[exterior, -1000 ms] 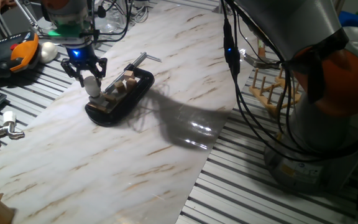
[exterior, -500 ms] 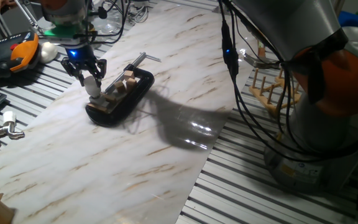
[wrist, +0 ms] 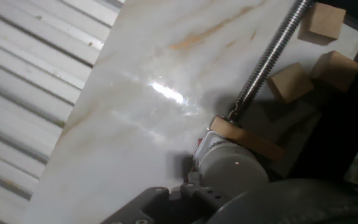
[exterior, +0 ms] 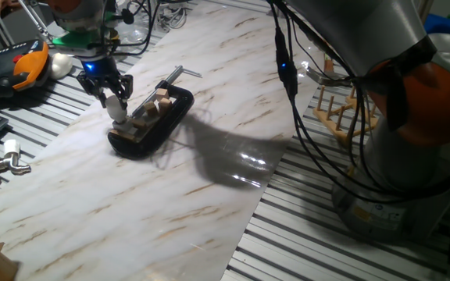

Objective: Install the light bulb by rotating it

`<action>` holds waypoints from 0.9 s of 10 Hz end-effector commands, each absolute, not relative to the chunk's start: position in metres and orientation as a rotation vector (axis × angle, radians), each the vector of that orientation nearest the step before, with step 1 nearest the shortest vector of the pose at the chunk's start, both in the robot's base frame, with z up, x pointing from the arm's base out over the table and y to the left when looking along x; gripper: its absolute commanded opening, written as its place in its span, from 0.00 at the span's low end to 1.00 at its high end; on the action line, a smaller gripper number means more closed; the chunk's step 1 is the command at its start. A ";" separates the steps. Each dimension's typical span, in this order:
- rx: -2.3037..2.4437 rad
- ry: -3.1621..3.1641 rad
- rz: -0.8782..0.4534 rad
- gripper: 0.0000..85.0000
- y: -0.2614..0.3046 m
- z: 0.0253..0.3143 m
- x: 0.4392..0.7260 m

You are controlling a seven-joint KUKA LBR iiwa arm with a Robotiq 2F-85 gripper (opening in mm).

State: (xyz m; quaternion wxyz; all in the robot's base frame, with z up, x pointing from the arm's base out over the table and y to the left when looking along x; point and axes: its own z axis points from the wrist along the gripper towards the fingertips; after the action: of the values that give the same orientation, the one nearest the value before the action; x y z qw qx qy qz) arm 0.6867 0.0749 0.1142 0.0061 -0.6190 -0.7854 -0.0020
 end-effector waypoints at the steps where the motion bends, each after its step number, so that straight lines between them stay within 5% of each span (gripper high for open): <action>1: -1.984 -2.423 -0.012 0.00 0.075 0.114 0.687; 9: -2.227 -2.288 0.002 0.00 0.076 0.115 0.686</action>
State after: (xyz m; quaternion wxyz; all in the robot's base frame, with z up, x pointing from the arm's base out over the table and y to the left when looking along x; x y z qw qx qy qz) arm 0.6856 0.0759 0.1150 -0.0256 -0.6977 -0.7159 0.0007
